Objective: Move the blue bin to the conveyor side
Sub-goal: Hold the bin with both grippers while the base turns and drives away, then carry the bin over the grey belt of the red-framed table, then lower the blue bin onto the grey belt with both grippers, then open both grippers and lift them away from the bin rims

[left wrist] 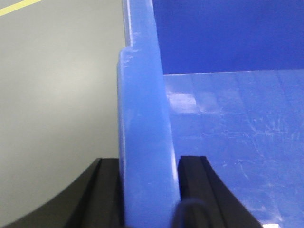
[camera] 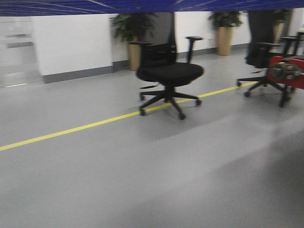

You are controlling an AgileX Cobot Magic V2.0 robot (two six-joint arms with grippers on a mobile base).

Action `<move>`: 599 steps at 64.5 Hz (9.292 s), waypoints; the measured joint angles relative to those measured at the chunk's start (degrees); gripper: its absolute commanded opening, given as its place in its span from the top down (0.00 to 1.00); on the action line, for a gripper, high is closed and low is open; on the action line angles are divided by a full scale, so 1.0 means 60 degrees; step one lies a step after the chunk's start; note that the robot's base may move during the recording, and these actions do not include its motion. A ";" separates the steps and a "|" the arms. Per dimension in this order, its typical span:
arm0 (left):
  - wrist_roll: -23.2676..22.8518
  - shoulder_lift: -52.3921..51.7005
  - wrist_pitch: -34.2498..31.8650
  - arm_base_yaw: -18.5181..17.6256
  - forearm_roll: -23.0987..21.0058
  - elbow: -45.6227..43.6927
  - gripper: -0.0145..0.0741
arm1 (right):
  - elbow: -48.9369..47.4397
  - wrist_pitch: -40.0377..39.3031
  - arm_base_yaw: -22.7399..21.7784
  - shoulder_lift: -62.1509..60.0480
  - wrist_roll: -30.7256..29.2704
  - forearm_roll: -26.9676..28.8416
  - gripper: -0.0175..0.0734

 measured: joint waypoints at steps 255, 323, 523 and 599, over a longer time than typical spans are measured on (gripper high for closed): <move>0.0000 0.0017 -0.0091 0.0000 -0.0021 0.0009 0.83 | 0.0000 -0.0087 0.0000 0.0000 0.0000 -0.0019 0.88; 0.0078 0.4466 -0.2873 0.0054 0.1270 0.0009 0.83 | 0.0000 -0.2610 -0.0050 0.4698 -0.0298 0.0069 0.88; 0.0677 -1.1243 -0.8215 0.1063 0.0738 1.1602 0.84 | 1.1444 -0.9090 0.0002 -1.0384 -0.1484 0.0516 0.88; 0.0910 -1.1267 -1.2148 0.1925 0.0254 1.5873 0.84 | 1.1444 -0.9104 0.0002 -1.0384 -0.1484 0.0516 0.88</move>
